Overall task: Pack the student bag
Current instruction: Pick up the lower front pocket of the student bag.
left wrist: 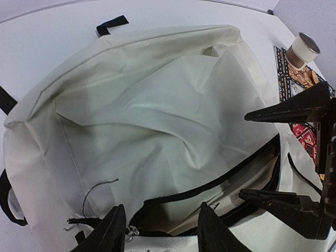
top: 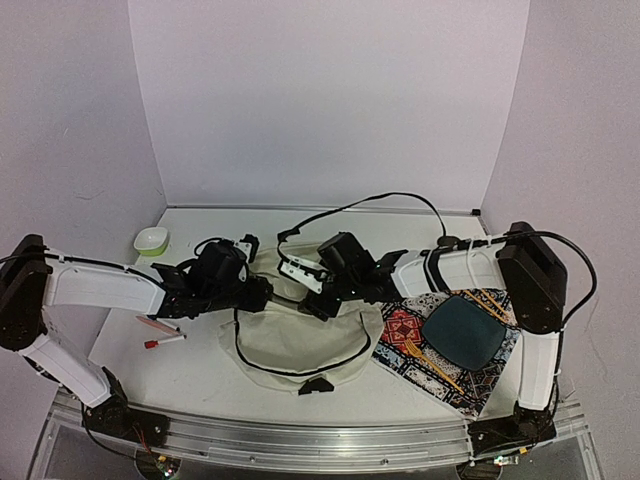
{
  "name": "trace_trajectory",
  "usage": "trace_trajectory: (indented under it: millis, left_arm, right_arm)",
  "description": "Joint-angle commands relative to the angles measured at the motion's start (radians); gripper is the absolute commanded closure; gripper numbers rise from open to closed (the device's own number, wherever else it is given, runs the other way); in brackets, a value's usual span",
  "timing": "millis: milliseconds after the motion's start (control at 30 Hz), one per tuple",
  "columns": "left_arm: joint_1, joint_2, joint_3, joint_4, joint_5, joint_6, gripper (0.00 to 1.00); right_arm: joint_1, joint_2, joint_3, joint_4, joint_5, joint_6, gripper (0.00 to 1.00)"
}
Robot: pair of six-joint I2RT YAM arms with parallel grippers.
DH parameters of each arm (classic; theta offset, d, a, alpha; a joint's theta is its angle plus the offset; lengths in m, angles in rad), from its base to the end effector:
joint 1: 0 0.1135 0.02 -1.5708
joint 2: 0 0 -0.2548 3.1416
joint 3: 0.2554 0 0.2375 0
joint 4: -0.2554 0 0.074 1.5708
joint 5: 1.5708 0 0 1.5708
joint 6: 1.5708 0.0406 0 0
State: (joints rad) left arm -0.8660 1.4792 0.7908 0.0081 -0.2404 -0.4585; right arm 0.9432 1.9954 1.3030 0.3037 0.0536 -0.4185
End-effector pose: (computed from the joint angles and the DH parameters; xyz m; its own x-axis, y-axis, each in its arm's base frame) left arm 0.2020 -0.2226 0.1962 -0.6398 0.0888 -0.7634 0.3755 0.9028 -0.2098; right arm 0.2637 0.3598 0.2017 0.1133 -0.5349 -0.8373 -0.8024 0.4478 -0.3946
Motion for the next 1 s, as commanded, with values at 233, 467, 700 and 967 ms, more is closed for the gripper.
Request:
trace_trajectory:
  millis: [233, 467, 700, 967]
  left_arm:
    - [-0.041, 0.008, -0.034, -0.04, 0.01, -0.153, 0.37]
    - [-0.059, 0.047, -0.044, -0.053, -0.005, -0.175, 0.39]
    - [-0.075, 0.051, -0.061, -0.056, -0.003, -0.189, 0.41]
    - [-0.079, 0.055, -0.078, -0.058, -0.005, -0.201, 0.42]
  right_arm:
    - [0.017, 0.065, 0.095, -0.089, 0.039, -0.04, 0.22]
    - [0.017, 0.098, 0.145, -0.07, 0.227, -0.05, 0.24]
    - [0.013, 0.09, 0.148, -0.016, 0.337, -0.053, 0.29]
    - [0.015, 0.0, 0.101, -0.048, 0.086, -0.027, 0.37]
